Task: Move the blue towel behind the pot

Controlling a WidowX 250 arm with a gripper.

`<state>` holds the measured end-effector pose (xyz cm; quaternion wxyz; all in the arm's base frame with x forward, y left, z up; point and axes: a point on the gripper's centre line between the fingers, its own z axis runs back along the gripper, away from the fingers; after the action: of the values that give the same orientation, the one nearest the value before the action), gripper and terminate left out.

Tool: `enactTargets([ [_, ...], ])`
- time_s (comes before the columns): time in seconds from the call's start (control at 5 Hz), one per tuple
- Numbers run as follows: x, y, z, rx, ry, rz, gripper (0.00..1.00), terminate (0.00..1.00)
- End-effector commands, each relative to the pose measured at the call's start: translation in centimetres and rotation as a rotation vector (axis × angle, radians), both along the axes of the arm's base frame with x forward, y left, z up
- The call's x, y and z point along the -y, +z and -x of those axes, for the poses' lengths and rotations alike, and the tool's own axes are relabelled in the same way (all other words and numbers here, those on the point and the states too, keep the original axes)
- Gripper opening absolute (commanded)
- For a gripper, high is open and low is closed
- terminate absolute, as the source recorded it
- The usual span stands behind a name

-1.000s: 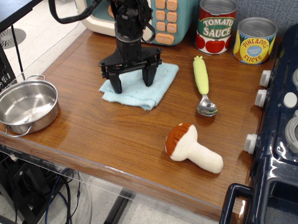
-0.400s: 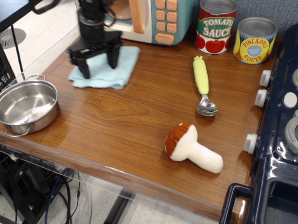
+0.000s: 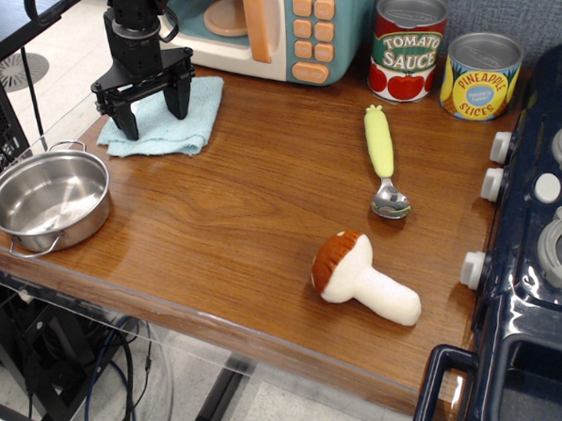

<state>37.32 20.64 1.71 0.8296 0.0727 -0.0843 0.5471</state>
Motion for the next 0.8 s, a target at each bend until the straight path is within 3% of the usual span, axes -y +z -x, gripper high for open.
enactTargets([
  [0.0, 0.1, 3.2, 0.4, 0.062, -0.015, 0.005, 1.00, 0.00],
  [0.2, 0.4, 5.5, 0.2, 0.083, -0.007, -0.023, 1.00, 0.00],
  [0.6, 2.0, 9.3, 1.1, 0.188, -0.061, 0.004, 1.00, 0.00],
])
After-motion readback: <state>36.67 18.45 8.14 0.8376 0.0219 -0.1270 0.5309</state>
